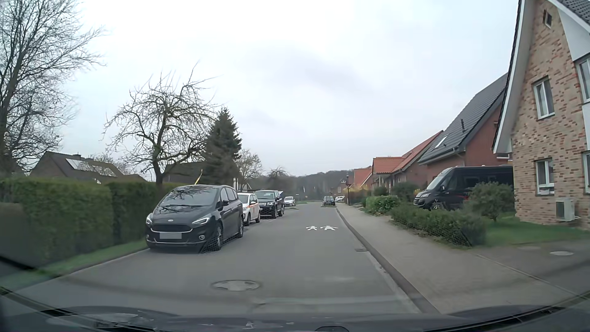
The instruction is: Follow the waypoints while adhering to traffic rules and regulations
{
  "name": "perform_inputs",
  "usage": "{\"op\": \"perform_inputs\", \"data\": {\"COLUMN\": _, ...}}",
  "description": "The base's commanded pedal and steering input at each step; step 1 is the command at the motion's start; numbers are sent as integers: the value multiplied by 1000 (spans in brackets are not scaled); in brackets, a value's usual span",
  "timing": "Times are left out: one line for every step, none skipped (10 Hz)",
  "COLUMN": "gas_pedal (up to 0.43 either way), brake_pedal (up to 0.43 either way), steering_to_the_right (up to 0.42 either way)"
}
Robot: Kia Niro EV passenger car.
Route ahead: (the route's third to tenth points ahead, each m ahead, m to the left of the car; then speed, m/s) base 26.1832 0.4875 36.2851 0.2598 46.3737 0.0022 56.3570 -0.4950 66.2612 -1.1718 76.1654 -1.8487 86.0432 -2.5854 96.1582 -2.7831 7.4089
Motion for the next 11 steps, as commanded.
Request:
{"op": "perform_inputs", "data": {"gas_pedal": 240, "brake_pedal": 0, "steering_to_the_right": 20}}
{"op": "perform_inputs", "data": {"gas_pedal": 240, "brake_pedal": 0, "steering_to_the_right": 20}}
{"op": "perform_inputs", "data": {"gas_pedal": 240, "brake_pedal": 0, "steering_to_the_right": 19}}
{"op": "perform_inputs", "data": {"gas_pedal": 240, "brake_pedal": 0, "steering_to_the_right": 18}}
{"op": "perform_inputs", "data": {"gas_pedal": 240, "brake_pedal": 0, "steering_to_the_right": 17}}
{"op": "perform_inputs", "data": {"gas_pedal": 240, "brake_pedal": 0, "steering_to_the_right": 13}}
{"op": "perform_inputs", "data": {"gas_pedal": 240, "brake_pedal": 0, "steering_to_the_right": 11}}
{"op": "perform_inputs", "data": {"gas_pedal": 240, "brake_pedal": 0, "steering_to_the_right": 11}}
{"op": "perform_inputs", "data": {"gas_pedal": 240, "brake_pedal": 0, "steering_to_the_right": 12}}
{"op": "perform_inputs", "data": {"gas_pedal": 240, "brake_pedal": 0, "steering_to_the_right": 11}}
{"op": "perform_inputs", "data": {"gas_pedal": 240, "brake_pedal": 0, "steering_to_the_right": 10}}
